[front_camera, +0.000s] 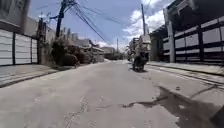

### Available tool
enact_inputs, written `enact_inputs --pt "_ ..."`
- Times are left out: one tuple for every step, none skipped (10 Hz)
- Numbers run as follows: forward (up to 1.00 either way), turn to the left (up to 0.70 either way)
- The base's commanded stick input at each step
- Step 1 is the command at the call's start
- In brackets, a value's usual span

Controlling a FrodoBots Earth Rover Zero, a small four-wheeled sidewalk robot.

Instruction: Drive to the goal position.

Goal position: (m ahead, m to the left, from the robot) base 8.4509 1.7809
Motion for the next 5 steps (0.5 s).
enact_inputs --pt "1.00 0.00" --pt "1.00 0.00" --pt "1.00 0.00" --pt "1.00 0.00" --pt "1.00 0.00"
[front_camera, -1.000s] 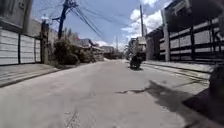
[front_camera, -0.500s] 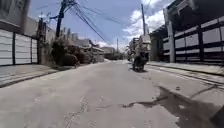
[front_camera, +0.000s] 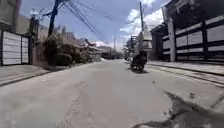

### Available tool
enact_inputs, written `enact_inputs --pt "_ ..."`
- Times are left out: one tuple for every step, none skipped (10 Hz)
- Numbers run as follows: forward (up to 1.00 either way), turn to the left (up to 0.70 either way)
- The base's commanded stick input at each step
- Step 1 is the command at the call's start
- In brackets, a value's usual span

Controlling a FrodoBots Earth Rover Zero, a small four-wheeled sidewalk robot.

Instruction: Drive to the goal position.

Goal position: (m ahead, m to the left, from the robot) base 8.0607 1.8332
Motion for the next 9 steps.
enact_inputs --pt "1.00 0.00" --pt "1.00 0.00" --pt "1.00 0.00" --pt "1.00 0.00" --pt "1.00 0.00" --pt "1.00 0.00" --pt "1.00 0.00" --pt "1.00 0.00" --pt "1.00 0.00"
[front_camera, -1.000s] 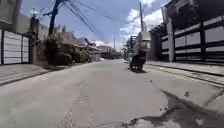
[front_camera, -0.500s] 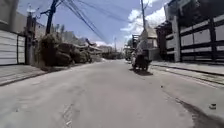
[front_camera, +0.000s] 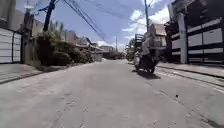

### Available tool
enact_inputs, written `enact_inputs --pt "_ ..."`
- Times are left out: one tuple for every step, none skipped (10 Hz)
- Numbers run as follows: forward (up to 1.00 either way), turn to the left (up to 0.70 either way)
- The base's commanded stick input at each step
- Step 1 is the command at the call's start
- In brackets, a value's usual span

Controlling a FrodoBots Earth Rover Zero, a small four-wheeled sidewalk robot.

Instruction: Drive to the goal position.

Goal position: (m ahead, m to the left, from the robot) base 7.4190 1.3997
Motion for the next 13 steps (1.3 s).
enact_inputs --pt "1.00 0.00" --pt "1.00 0.00" --pt "1.00 0.00" --pt "1.00 0.00" --pt "1.00 0.00" --pt "1.00 0.00" --pt "1.00 0.00" --pt "1.00 0.00" --pt "1.00 0.00" --pt "1.00 0.00" --pt "1.00 0.00" --pt "1.00 0.00" --pt "1.00 0.00"
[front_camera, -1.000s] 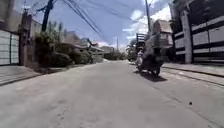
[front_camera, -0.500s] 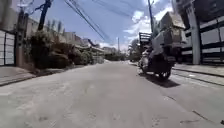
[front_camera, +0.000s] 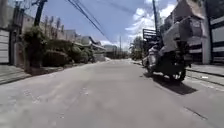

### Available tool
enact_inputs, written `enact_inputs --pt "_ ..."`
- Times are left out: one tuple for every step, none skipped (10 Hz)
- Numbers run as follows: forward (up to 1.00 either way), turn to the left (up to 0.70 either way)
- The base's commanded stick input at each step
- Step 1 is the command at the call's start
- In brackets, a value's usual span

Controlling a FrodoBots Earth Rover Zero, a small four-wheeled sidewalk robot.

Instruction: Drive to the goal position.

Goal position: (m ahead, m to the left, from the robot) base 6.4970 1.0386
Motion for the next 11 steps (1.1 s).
enact_inputs --pt "1.00 0.00" --pt "1.00 0.00" --pt "1.00 0.00" --pt "1.00 0.00" --pt "1.00 0.00" --pt "1.00 0.00" --pt "1.00 0.00" --pt "1.00 0.00" --pt "1.00 0.00" --pt "1.00 0.00" --pt "1.00 0.00"
